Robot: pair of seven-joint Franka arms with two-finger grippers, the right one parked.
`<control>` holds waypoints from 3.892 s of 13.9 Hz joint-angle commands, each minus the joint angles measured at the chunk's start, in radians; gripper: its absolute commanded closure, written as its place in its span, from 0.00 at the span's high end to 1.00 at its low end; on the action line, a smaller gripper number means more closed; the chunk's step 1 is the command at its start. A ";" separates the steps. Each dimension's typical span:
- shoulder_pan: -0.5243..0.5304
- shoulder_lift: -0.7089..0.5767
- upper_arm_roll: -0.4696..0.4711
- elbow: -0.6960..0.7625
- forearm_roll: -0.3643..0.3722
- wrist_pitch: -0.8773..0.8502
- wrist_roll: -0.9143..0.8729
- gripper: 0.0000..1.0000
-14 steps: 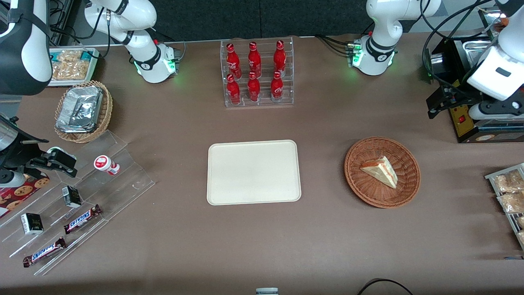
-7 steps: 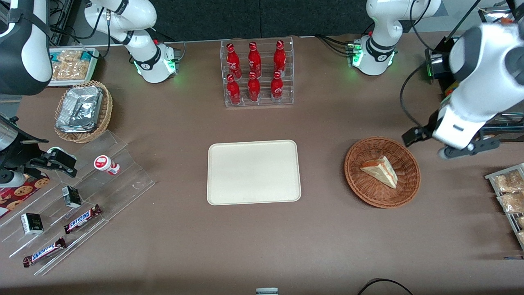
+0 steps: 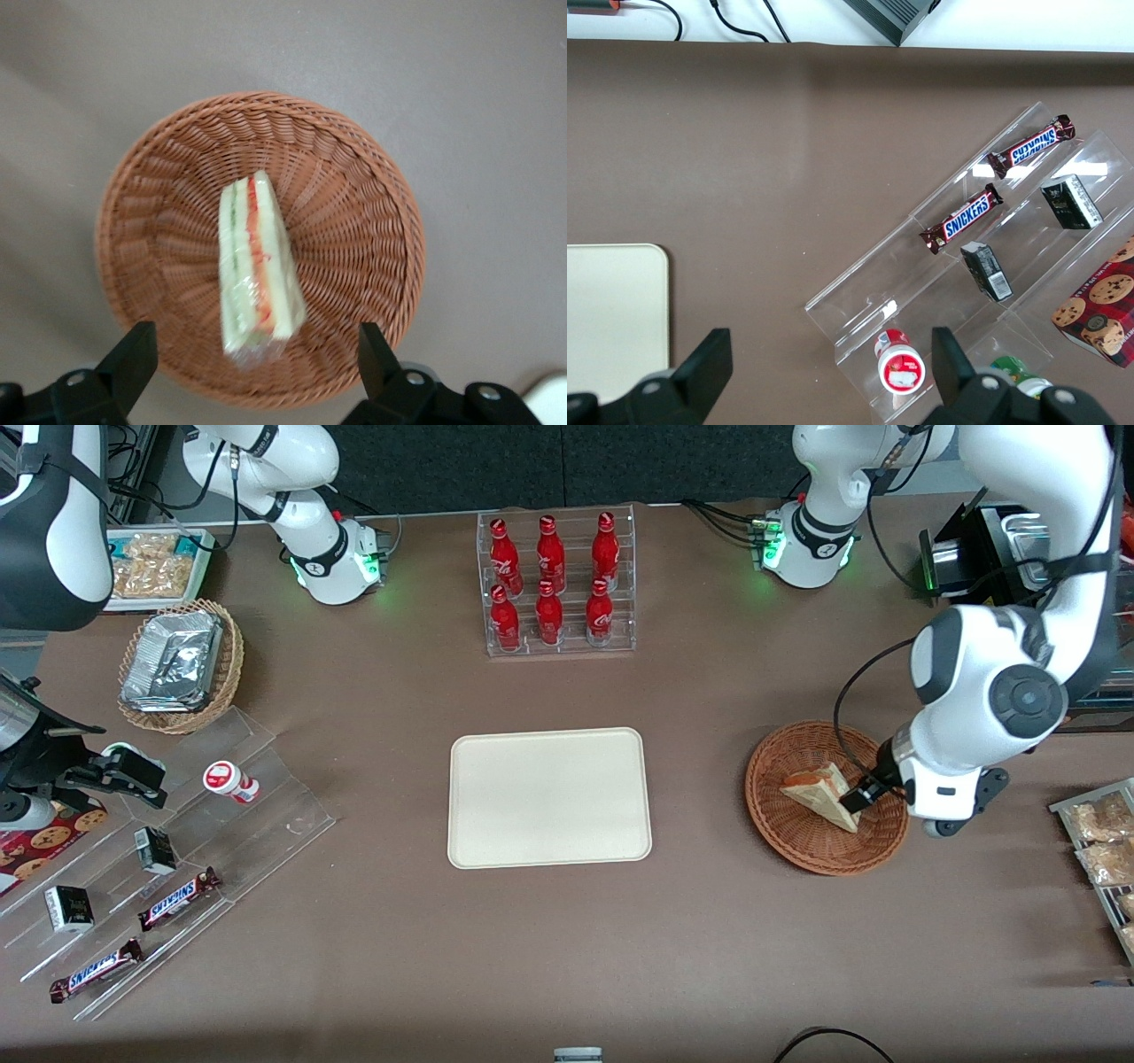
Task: Place sandwich from basket to tray
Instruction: 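Close the left gripper on the packaged triangular sandwich, then lift the sandwich and carry it over the white tray, then lower the sandwich onto the tray and open the left gripper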
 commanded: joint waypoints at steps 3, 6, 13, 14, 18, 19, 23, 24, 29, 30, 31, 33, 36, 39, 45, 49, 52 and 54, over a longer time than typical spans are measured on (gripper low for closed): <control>-0.010 0.007 0.006 -0.196 0.000 0.233 -0.082 1.00; -0.009 0.043 0.006 -0.230 -0.002 0.287 -0.087 1.00; -0.009 0.055 0.004 -0.222 -0.005 0.322 -0.128 0.00; -0.009 0.049 0.004 -0.212 -0.006 0.316 -0.116 0.00; -0.020 -0.023 -0.010 -0.121 -0.031 0.148 0.017 0.00; -0.021 -0.026 -0.037 -0.062 -0.064 0.072 0.047 0.00; -0.032 -0.002 -0.213 0.225 -0.063 -0.204 0.099 0.00; -0.050 0.001 -0.247 0.261 -0.060 -0.210 0.098 0.00; -0.271 0.088 -0.254 0.360 -0.009 -0.204 0.078 0.00; -0.312 0.124 -0.254 0.399 -0.002 -0.202 0.079 0.00; -0.357 0.168 -0.254 0.442 0.013 -0.201 0.079 0.00; -0.421 0.271 -0.254 0.546 0.033 -0.198 0.079 0.00; -0.486 0.423 -0.252 0.681 0.096 -0.187 0.100 0.00; -0.529 0.535 -0.249 0.718 0.150 -0.075 0.140 0.02; -0.572 0.693 -0.231 0.766 0.251 0.023 0.111 0.03; -0.573 0.715 -0.227 0.766 0.251 0.052 0.053 0.48; -0.561 0.686 -0.229 0.764 0.242 0.046 0.016 1.00; -0.529 0.646 -0.232 0.764 0.216 0.022 0.021 1.00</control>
